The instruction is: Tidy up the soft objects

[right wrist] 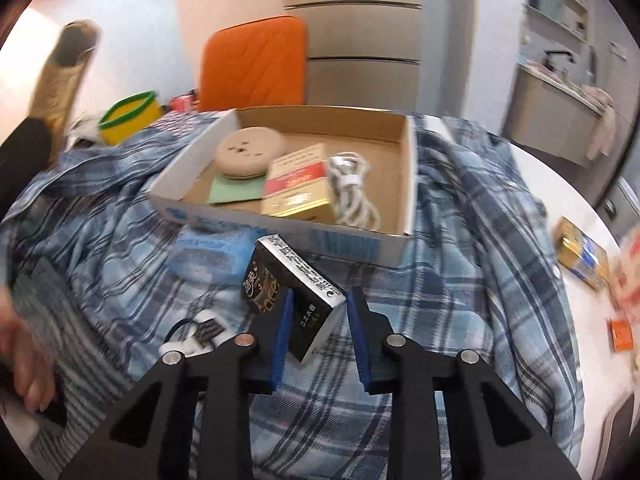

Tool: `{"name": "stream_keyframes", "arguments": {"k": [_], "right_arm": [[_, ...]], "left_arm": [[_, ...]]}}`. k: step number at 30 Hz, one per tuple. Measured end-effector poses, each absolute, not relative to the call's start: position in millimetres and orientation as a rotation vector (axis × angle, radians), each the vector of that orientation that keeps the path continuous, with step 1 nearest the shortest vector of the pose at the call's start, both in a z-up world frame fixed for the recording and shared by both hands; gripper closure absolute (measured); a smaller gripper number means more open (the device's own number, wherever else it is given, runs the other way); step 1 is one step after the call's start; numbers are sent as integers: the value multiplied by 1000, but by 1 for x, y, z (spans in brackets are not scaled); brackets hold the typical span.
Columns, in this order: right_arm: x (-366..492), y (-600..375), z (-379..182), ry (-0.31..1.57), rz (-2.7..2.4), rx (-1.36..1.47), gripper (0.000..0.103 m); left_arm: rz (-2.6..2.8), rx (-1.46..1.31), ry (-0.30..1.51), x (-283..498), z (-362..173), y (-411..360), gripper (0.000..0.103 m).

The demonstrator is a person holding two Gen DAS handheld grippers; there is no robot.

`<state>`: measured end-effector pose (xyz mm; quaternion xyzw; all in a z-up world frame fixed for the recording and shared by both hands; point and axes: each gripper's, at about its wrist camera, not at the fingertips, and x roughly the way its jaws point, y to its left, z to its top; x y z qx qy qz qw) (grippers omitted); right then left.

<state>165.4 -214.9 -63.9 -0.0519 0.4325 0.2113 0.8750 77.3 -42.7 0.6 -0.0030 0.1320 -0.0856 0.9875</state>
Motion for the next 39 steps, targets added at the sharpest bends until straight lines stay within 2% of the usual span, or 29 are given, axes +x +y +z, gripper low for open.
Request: {"name": "stream_keyframes", "arguments": {"k": [1, 3, 7, 14, 20, 26, 35, 39], "right_arm": [[163, -213, -65, 899, 456, -108, 54], [158, -209, -63, 881, 480, -127, 41], [147, -190, -65, 858, 526, -235, 37], [170, -205, -60, 871, 456, -216, 37], [200, -213, -69, 988, 577, -109, 37], [190, -203, -82, 1053, 589, -165, 40], [174, -192, -78, 992, 529, -270, 42], [177, -183, -84, 998, 553, -295, 47]], "left_arm": [[-172, -4, 265, 77, 1, -43, 17], [-172, -4, 265, 77, 1, -44, 17], [-171, -6, 263, 77, 0, -43, 17], [-173, -4, 267, 78, 0, -43, 17], [-185, -10, 266, 78, 0, -42, 17], [-189, -5, 265, 77, 0, -42, 17], [-183, -8, 265, 77, 1, -42, 17], [-181, -16, 271, 79, 0, -41, 17]]}}
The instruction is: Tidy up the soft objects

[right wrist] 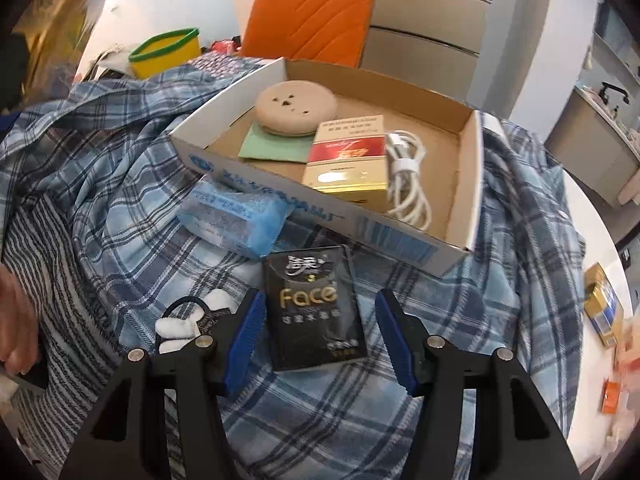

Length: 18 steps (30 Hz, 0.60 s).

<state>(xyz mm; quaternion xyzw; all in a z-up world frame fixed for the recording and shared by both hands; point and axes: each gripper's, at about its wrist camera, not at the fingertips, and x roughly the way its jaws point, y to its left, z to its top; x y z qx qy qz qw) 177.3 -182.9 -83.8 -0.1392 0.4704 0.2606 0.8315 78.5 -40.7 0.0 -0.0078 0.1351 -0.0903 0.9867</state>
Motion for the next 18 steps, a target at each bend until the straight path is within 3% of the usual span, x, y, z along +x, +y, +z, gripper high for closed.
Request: {"name": "stream_keyframes", "arguments": {"k": [5, 15, 18], "right_arm": [[174, -182, -88, 982, 543, -297, 54], [141, -201, -51, 788, 477, -255, 54], [127, -210, -30, 686, 435, -223, 54]], "left_arm": [[-181, -17, 273, 79, 0, -41, 17], [-150, 12, 262, 73, 9, -40, 17], [-127, 81, 188, 56, 21, -50, 17]]}}
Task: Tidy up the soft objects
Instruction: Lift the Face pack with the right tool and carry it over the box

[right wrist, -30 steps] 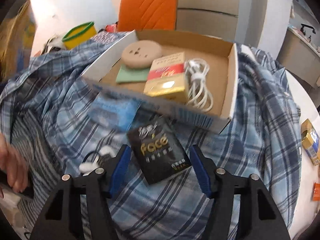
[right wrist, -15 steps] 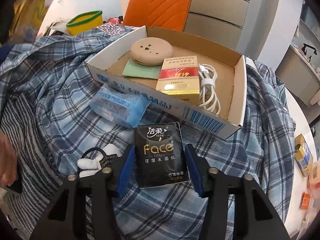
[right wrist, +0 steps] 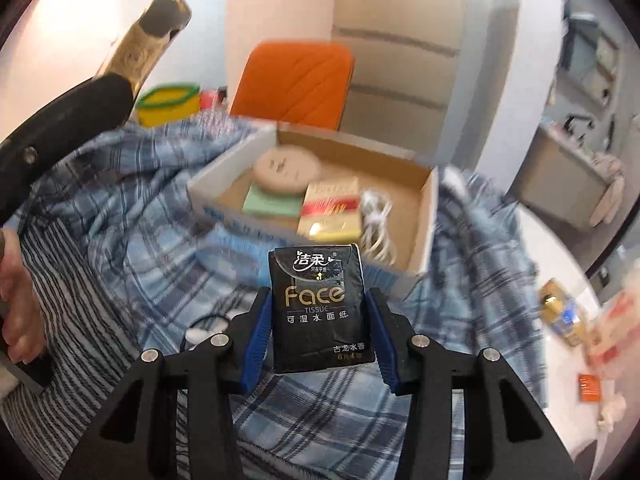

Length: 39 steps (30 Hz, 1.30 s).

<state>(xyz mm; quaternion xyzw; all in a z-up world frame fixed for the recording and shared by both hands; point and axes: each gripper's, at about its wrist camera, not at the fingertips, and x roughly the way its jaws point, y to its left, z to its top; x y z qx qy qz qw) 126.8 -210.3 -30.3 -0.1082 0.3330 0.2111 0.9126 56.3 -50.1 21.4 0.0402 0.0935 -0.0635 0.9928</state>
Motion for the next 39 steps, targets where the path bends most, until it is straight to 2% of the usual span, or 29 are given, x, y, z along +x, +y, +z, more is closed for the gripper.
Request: {"name": "stream_keyframes", "arguments": {"k": [7, 12, 19, 25, 30, 35, 39], "right_arm": [[113, -232, 42, 427, 312, -91, 54], [121, -237, 90, 316, 246, -35, 54], [135, -229, 112, 248, 220, -3, 54], [165, -220, 89, 275, 197, -3, 54], [202, -211, 38, 399, 176, -41, 54], [233, -201, -9, 579, 181, -70, 54], [251, -197, -36, 691, 202, -74, 54]], "left_arm": [[-112, 82, 72, 44, 65, -53, 17], [-86, 57, -2, 55, 94, -47, 17], [-63, -4, -53, 83, 100, -37, 17], [-78, 5, 2, 102, 81, -33, 17], [-90, 8, 185, 139, 48, -31, 17], [-80, 18, 450, 180, 11, -34, 17], [-86, 30, 576, 195, -12, -35, 17]]}}
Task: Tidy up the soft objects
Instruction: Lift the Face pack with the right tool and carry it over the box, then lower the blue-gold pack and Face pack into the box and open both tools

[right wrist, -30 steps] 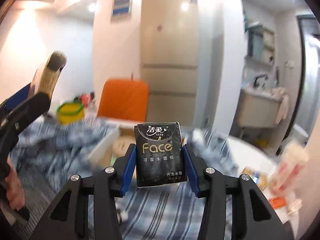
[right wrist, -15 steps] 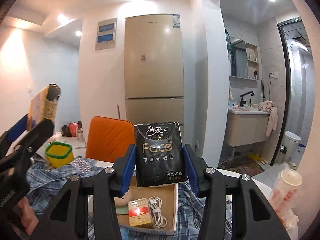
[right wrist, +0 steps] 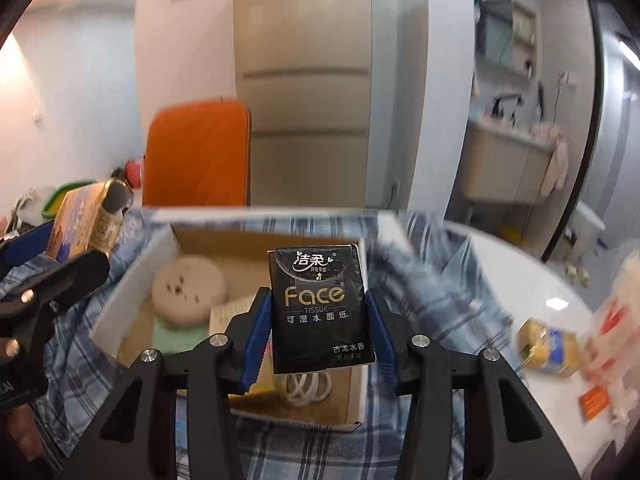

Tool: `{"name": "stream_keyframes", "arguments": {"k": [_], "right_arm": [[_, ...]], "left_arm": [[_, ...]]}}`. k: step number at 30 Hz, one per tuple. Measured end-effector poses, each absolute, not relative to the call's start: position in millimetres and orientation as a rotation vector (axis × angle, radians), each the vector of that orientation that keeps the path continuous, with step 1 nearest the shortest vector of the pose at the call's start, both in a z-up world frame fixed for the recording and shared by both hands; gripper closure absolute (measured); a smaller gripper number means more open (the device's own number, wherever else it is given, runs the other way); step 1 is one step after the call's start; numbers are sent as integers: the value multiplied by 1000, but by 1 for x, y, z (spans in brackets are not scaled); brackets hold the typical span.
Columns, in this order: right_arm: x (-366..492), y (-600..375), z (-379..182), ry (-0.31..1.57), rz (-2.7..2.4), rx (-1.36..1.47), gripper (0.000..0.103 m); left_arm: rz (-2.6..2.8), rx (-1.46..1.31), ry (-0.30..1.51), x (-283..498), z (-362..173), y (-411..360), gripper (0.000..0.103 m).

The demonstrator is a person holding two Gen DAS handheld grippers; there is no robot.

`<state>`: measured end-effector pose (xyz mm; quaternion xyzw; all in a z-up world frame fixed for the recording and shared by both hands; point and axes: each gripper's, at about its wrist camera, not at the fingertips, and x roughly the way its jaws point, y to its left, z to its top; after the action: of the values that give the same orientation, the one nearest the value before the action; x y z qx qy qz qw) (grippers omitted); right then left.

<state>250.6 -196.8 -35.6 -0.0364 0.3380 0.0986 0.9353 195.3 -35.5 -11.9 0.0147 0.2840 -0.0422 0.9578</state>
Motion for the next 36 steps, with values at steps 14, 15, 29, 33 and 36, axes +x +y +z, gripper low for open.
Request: {"name": "stream_keyframes", "arguments": {"k": [14, 15, 29, 33, 36], "right_arm": [[252, -197, -47, 709, 216, -112, 51], [251, -197, -45, 707, 218, -109, 43], [223, -207, -2, 595, 185, -82, 38], [197, -213, 26, 533, 166, -28, 38], [171, -212, 44, 473, 181, -32, 38]], "left_arm": [[-96, 9, 681, 208, -32, -35, 16], [-92, 9, 681, 211, -32, -34, 11], [-93, -19, 560, 182, 6, -25, 4], [-86, 57, 474, 152, 35, -29, 4], [-89, 48, 394, 121, 57, -26, 4]]}}
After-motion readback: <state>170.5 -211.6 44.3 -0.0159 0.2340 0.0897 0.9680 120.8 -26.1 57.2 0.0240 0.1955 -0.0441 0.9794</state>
